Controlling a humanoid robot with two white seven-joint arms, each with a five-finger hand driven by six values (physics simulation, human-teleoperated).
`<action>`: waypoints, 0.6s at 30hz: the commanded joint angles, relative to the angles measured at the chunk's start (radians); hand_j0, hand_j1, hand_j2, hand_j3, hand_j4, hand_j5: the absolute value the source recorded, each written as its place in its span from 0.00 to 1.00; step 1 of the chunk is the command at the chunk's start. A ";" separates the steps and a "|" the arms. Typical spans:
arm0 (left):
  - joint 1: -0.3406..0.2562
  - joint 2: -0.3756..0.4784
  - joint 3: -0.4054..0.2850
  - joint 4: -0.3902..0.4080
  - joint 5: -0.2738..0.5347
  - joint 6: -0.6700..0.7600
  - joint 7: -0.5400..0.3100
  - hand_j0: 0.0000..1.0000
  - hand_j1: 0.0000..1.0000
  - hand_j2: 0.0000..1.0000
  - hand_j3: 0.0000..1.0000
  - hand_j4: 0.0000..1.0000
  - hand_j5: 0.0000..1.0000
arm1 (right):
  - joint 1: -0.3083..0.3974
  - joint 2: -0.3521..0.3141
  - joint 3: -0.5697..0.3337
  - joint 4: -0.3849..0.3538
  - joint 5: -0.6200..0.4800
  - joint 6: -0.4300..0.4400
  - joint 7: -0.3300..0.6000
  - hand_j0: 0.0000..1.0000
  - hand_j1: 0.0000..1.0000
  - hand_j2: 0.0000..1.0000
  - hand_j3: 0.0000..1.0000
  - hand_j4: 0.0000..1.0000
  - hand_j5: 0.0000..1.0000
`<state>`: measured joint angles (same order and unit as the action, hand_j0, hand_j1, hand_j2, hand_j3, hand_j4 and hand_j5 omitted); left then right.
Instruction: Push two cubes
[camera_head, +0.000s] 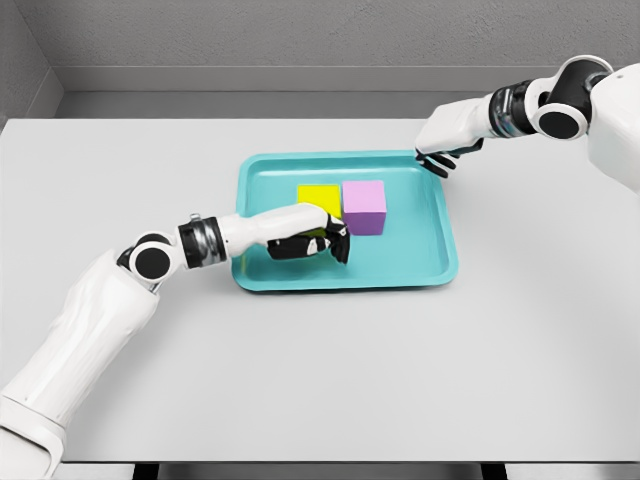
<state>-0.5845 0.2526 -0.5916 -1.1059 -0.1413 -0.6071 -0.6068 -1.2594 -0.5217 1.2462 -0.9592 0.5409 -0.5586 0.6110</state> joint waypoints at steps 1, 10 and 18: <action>-0.002 -0.001 -0.002 0.018 -0.031 -0.004 -0.004 0.31 0.31 0.31 0.31 0.31 0.31 | 0.000 0.002 -0.001 0.000 -0.006 -0.006 0.000 0.16 0.16 0.16 0.16 0.16 0.16; -0.005 -0.013 -0.002 0.037 -0.031 -0.004 -0.004 0.31 0.31 0.31 0.31 0.31 0.31 | 0.012 0.006 0.002 -0.001 -0.010 -0.007 0.000 0.17 0.17 0.17 0.17 0.17 0.17; -0.003 -0.015 0.001 0.008 -0.032 -0.004 -0.004 0.32 0.32 0.32 0.32 0.32 0.32 | 0.020 0.012 0.009 -0.012 -0.041 -0.052 0.000 0.17 0.17 0.17 0.17 0.17 0.17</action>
<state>-0.5875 0.2379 -0.5897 -1.0908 -0.1553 -0.6067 -0.6082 -1.2379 -0.5094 1.2527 -0.9664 0.5144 -0.6054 0.6110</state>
